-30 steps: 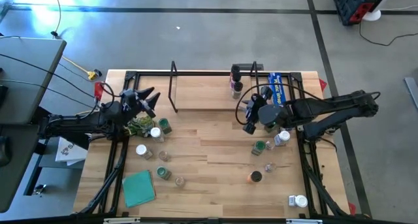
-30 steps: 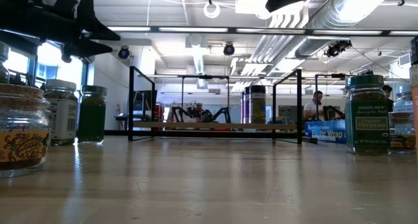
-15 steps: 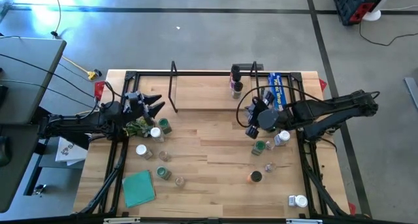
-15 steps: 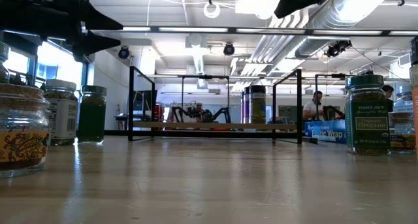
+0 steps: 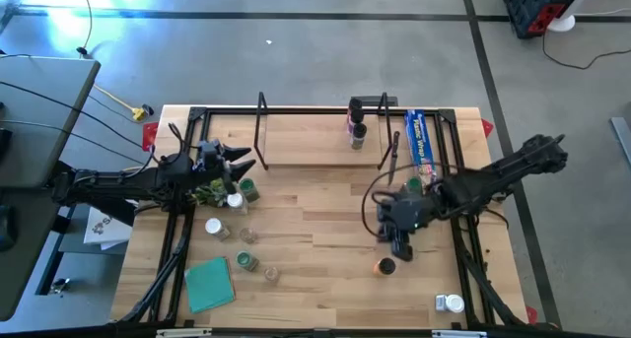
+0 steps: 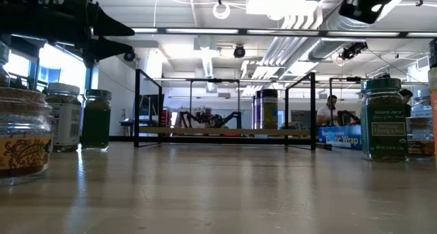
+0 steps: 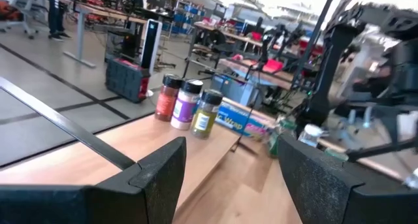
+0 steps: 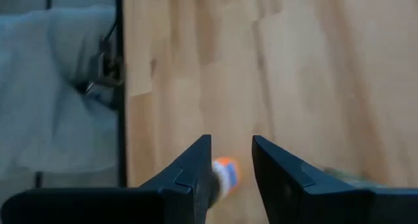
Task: Shelf spices
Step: Put the black orange seasoning bottle on the shelf
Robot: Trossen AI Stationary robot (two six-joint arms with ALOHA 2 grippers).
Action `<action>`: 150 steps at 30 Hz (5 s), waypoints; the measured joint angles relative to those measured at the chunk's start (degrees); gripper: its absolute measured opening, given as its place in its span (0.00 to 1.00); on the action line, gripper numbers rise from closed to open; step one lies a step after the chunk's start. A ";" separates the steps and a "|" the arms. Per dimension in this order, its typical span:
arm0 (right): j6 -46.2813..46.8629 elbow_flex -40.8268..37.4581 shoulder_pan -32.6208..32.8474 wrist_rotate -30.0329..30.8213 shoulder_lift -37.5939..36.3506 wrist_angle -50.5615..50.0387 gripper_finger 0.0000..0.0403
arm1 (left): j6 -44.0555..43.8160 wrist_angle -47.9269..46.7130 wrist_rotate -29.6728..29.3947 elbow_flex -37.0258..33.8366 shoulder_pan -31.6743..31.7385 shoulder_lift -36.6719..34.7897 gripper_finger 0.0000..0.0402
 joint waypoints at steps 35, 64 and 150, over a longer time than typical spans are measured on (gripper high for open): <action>0.13 8.23 15.20 7.92 15.15 -6.67 0.72 | -0.27 0.52 0.44 -0.01 0.00 2.93 0.58; -5.47 0.23 7.18 10.62 15.35 3.44 0.46 | 5.68 13.75 8.34 1.45 -7.49 15.28 0.51; -22.90 13.29 -35.49 16.64 22.27 -3.80 0.19 | 10.15 6.49 7.42 20.15 -10.12 48.09 0.47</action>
